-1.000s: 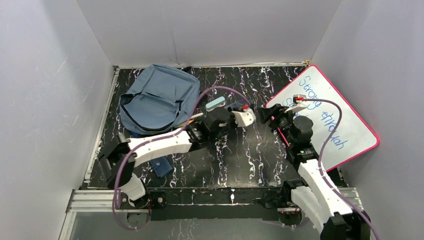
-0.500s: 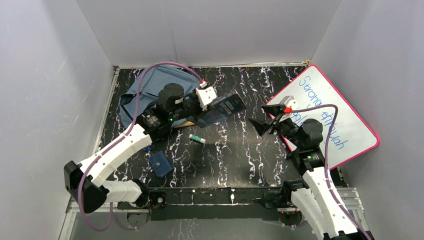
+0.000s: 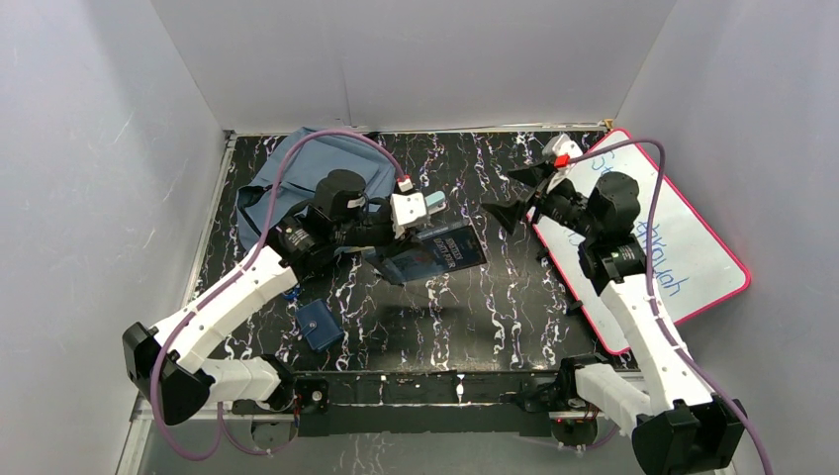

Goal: Pack the student bag
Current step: Pick up the book from the center of the board, then place the book in the student bag.

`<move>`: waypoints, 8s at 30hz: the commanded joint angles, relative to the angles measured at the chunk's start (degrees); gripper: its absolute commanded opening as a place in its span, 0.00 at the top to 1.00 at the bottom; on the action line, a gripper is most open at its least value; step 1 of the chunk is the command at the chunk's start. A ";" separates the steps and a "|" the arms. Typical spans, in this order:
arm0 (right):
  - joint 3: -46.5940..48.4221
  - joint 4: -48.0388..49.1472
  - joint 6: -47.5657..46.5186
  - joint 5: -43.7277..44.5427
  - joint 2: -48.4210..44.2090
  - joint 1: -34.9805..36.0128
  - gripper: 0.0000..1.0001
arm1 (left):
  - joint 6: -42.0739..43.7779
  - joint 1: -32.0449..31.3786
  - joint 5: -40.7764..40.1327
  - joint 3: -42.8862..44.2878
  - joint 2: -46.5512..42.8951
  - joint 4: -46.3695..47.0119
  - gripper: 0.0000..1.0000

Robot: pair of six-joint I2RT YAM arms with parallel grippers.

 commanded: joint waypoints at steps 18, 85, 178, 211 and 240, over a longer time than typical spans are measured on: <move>1.58 -3.15 -21.41 -10.07 1.70 14.16 0.01 | 6.74 10.73 19.02 7.69 -1.73 -4.58 1.00; -9.40 -2.32 2.14 28.87 -1.02 18.58 1.00 | -26.82 11.52 -44.65 -5.35 -4.74 -15.23 0.57; -11.32 -1.26 4.91 25.27 -3.07 18.60 1.00 | -3.20 13.74 -48.71 22.26 21.69 -15.97 1.00; -14.66 -5.39 11.69 45.42 -9.91 18.59 1.00 | -6.07 2.29 -40.57 38.00 34.55 -16.36 0.84; -15.98 -3.99 13.68 41.57 -9.06 18.61 1.00 | -18.96 2.34 -28.53 -4.98 2.75 3.36 0.51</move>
